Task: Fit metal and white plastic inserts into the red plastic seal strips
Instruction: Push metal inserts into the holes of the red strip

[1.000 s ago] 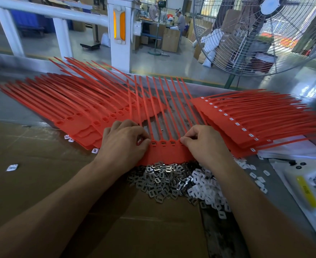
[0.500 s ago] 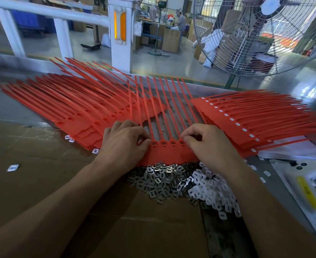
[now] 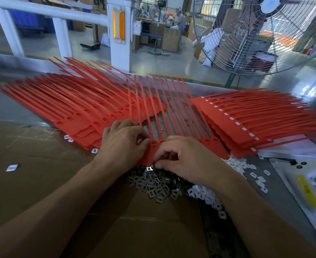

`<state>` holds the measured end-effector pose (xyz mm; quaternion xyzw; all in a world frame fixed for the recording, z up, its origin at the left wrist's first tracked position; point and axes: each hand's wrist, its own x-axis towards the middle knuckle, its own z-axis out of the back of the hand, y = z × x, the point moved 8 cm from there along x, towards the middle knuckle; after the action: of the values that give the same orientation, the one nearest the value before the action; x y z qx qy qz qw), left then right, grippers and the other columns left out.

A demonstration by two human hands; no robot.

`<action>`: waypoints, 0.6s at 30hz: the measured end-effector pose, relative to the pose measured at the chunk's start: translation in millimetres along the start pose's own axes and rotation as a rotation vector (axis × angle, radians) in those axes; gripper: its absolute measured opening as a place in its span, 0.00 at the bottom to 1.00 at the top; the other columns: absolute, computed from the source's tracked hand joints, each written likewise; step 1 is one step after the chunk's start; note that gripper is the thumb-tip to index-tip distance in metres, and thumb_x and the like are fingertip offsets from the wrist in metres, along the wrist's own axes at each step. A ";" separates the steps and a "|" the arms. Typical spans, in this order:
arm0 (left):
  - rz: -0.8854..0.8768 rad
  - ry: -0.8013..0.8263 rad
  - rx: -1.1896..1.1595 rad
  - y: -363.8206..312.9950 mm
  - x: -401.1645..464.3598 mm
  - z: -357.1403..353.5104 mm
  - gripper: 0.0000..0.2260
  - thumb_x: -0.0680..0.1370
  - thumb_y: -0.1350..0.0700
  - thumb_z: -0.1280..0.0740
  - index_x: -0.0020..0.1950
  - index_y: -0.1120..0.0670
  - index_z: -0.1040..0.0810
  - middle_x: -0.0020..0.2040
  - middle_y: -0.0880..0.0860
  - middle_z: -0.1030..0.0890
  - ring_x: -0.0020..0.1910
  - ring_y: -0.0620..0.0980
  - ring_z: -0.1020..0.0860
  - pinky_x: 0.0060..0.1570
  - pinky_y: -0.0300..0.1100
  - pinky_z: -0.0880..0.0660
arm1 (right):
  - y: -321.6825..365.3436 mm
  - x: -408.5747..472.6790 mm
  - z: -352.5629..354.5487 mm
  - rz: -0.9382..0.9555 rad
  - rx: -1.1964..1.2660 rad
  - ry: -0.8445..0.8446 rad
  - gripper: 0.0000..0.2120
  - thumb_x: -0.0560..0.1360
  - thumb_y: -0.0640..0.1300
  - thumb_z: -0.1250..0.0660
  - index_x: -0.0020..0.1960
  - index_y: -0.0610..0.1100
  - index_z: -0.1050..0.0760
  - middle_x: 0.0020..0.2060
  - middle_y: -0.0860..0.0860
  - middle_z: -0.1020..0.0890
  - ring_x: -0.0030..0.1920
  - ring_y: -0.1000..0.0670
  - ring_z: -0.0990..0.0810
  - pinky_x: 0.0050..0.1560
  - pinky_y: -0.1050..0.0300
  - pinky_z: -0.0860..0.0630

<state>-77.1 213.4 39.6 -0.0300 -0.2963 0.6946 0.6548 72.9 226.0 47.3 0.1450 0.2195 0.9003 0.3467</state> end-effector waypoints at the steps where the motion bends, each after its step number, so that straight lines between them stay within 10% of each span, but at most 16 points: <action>1: 0.001 0.002 -0.001 0.1 0.0 -0.1 0.07 0.79 0.43 0.33 0.54 0.41 0.18 0.60 0.42 0.25 0.64 0.48 0.33 0.59 0.44 0.43 | 1.1 0.5 0.0 0.003 -0.013 -0.003 0.03 0.75 0.49 0.23 0.47 0.54 0.15 0.42 0.61 0.22 0.45 0.60 0.22 0.47 0.67 0.29; 10: 0.006 0.007 -0.005 0.6 0.0 -0.4 0.07 0.79 0.43 0.33 0.53 0.41 0.18 0.59 0.42 0.25 0.64 0.48 0.33 0.59 0.44 0.43 | -0.2 -1.1 1.6 -0.012 0.027 -0.038 0.06 0.77 0.47 0.26 0.44 0.55 0.22 0.40 0.60 0.20 0.42 0.61 0.21 0.41 0.68 0.27; 18: 0.006 0.027 -0.024 2.0 0.3 -1.3 0.07 0.79 0.43 0.34 0.54 0.40 0.18 0.60 0.41 0.26 0.65 0.47 0.34 0.60 0.43 0.45 | -43.6 -11.6 41.8 -0.203 0.265 -0.412 0.06 0.79 0.44 0.27 0.49 0.56 0.18 0.43 0.64 0.16 0.44 0.63 0.18 0.44 0.71 0.28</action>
<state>-78.3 214.2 37.7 -0.0481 -0.2956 0.6925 0.6564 122.9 259.3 60.5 0.3466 0.2738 0.7758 0.4505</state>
